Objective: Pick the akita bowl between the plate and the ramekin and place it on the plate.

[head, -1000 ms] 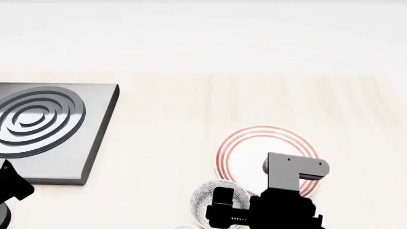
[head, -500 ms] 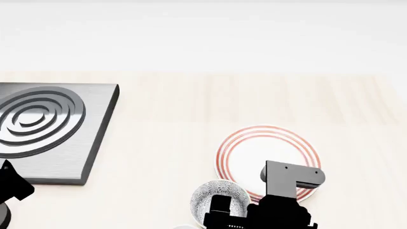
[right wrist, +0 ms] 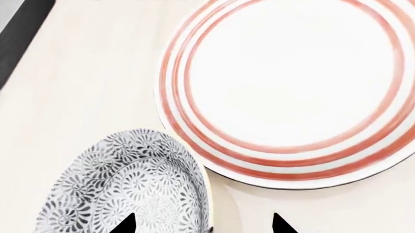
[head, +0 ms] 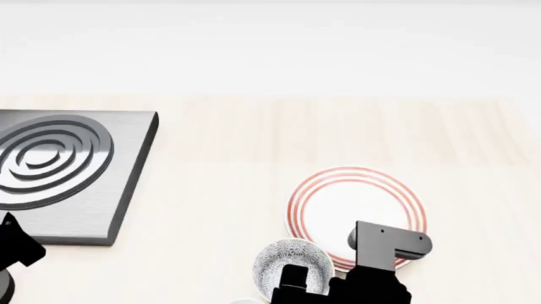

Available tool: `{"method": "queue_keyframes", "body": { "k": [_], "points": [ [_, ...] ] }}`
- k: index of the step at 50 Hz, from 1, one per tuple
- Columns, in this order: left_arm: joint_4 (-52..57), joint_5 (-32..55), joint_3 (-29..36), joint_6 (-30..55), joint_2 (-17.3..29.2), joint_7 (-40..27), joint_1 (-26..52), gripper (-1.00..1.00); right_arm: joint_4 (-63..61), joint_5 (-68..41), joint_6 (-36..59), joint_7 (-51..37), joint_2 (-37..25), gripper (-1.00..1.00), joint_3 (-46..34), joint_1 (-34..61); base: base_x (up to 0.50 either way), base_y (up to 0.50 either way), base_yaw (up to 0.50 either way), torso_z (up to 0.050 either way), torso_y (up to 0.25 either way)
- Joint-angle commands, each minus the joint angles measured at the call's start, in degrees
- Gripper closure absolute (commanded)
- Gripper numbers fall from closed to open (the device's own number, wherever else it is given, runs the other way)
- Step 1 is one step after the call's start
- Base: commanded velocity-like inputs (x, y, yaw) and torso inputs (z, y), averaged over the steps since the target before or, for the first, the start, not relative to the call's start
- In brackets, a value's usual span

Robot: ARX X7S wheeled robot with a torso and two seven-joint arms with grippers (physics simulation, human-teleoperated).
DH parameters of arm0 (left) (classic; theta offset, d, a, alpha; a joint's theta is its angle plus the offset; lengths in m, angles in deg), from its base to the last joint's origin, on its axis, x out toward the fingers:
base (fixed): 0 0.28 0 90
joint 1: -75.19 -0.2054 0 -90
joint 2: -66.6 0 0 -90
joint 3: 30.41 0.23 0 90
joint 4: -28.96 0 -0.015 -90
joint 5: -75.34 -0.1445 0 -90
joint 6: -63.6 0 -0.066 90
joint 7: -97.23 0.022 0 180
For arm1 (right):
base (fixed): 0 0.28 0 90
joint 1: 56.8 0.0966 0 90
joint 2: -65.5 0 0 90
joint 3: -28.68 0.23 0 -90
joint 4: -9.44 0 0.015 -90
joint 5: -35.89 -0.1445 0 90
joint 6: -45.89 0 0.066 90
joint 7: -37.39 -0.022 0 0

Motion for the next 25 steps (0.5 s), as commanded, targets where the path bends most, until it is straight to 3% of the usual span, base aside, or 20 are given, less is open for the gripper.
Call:
{"method": "queue_keyframes", "body": {
  "k": [1, 7, 8, 25],
  "points": [
    [0.2, 0.2, 0.1, 0.1, 0.1, -0.2, 0.0, -1.0, 0.8, -0.3, -0.4, 0.1, 0.0, -1.0, -0.2, -0.3, 0.0, 0.0, 0.0, 0.0, 0.0],
    [0.4, 0.3, 0.2, 0.1, 0.2, -0.3, -0.1, -1.0, 0.6, -0.7, -0.3, -0.1, -0.1, -1.0, -0.3, -0.4, 0.0, 0.0, 0.0, 0.0, 0.0],
    [0.4, 0.4, 0.2, 0.2, 0.2, -0.4, -0.1, -1.0, 0.0, 0.1, -0.5, -0.8, -0.4, 1.0, -1.1, -0.6, 0.0, 0.0, 0.0, 0.0, 0.0],
    [-0.2, 0.5, 0.4, -0.1, 0.3, -0.3, 0.1, -1.0, -3.6, 2.3, -2.3, -2.4, -1.5, 1.0, -4.9, -0.2, 0.0, 0.0, 0.0, 0.0, 0.0]
  ]
}}
